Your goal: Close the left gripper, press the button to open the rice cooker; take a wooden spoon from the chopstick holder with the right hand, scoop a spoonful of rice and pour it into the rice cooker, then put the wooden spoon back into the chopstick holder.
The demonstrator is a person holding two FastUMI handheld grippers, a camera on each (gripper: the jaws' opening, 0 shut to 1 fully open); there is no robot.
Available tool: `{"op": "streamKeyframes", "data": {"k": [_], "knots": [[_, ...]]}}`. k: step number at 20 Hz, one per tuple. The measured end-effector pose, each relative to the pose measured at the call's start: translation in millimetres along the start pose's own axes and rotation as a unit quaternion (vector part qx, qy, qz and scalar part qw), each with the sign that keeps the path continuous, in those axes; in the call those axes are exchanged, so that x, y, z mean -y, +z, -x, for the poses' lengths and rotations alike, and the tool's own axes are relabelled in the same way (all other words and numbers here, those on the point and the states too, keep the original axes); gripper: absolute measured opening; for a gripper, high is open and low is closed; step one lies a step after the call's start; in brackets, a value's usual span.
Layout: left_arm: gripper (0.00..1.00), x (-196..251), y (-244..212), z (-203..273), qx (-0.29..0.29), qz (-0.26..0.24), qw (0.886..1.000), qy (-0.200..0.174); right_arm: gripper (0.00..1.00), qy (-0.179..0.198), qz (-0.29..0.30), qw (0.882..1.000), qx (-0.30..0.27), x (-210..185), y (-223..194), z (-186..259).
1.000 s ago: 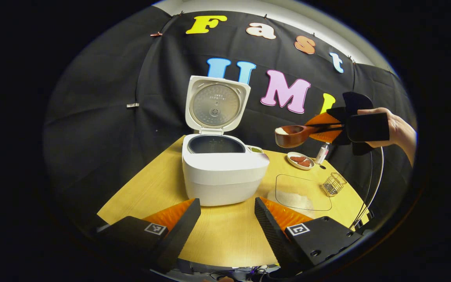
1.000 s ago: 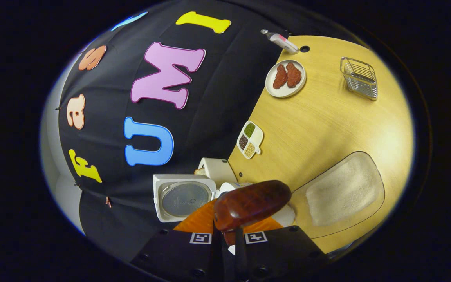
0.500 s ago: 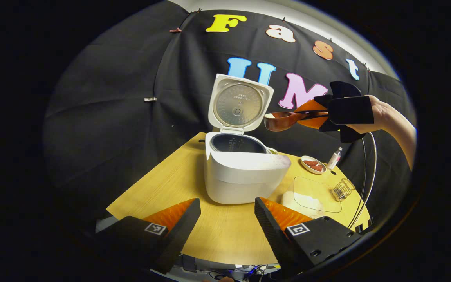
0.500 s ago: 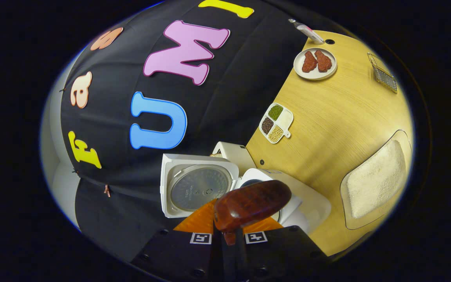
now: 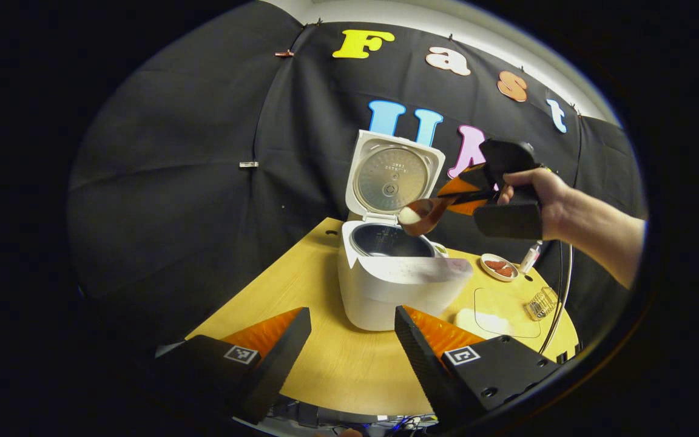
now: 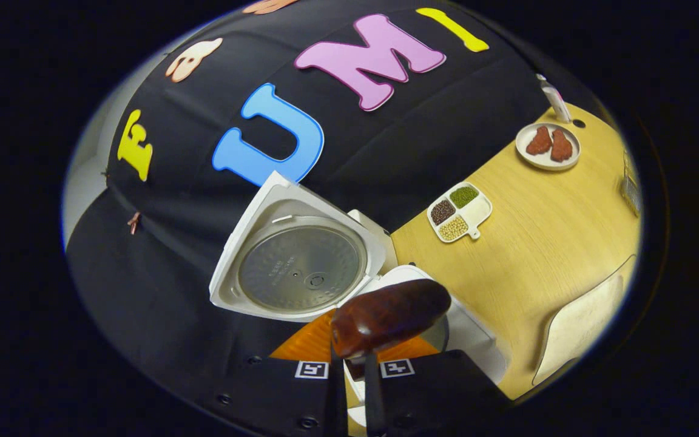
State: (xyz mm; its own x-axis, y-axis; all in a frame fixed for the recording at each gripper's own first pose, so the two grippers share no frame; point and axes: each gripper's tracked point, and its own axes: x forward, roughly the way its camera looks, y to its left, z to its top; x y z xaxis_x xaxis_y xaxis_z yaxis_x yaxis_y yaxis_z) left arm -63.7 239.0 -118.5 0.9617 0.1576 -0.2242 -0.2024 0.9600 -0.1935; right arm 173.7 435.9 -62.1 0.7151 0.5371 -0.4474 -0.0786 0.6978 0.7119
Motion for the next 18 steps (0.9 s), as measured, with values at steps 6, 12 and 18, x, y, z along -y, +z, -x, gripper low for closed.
{"op": "streamKeyframes", "data": {"k": [6,12,18], "knots": [[0.96,-7.5,-13.8,2.2,-0.016,0.0,1.0,-0.001,0.16,-0.002,0.088,0.996,0.005,-7.0,-6.4,-28.2],[0.96,-7.0,-4.8,2.8,-0.01,-0.016,1.0,0.002,0.16,0.009,0.231,0.972,0.038,-21.7,1.9,-38.6],[0.96,-5.1,-3.4,-1.1,-0.008,-0.009,1.0,-0.002,0.16,0.033,0.364,0.93,0.044,-37.8,-11.6,-44.4]]}}
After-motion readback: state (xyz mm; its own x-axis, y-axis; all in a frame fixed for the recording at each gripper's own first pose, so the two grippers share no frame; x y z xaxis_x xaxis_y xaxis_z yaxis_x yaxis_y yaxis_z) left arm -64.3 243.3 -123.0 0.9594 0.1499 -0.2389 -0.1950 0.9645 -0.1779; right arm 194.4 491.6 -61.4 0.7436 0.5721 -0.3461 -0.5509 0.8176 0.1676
